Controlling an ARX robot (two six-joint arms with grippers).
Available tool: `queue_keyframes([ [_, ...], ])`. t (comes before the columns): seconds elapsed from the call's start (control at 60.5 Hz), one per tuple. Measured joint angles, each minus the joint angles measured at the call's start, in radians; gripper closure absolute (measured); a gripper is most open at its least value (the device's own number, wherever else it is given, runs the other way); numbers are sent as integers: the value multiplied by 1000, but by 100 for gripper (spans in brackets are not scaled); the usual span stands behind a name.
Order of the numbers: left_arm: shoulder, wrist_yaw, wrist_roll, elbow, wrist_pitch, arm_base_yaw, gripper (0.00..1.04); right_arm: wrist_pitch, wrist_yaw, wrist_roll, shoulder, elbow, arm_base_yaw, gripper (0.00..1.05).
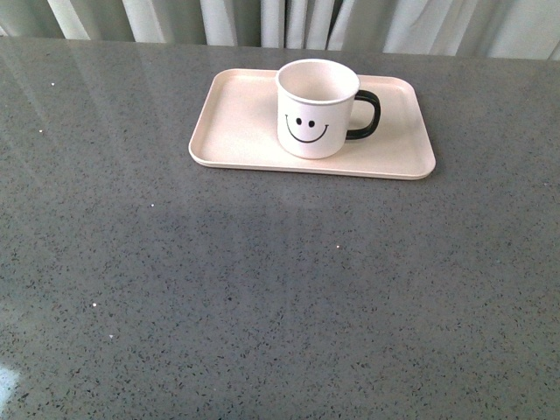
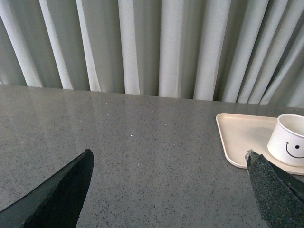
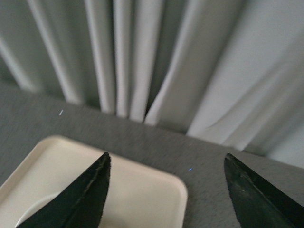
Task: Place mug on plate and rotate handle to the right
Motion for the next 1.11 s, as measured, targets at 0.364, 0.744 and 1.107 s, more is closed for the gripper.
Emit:
queue_keyframes([
  [0.364, 0, 0, 0, 0, 0, 0, 9, 302, -34, 43, -318, -577, -39, 103],
  [0.744, 0, 0, 0, 0, 0, 0, 9, 303, -84, 44, -588, -847, -96, 103],
  [1.107, 0, 0, 0, 0, 0, 0, 9, 250, -85, 44, -796, -1003, -96, 103],
])
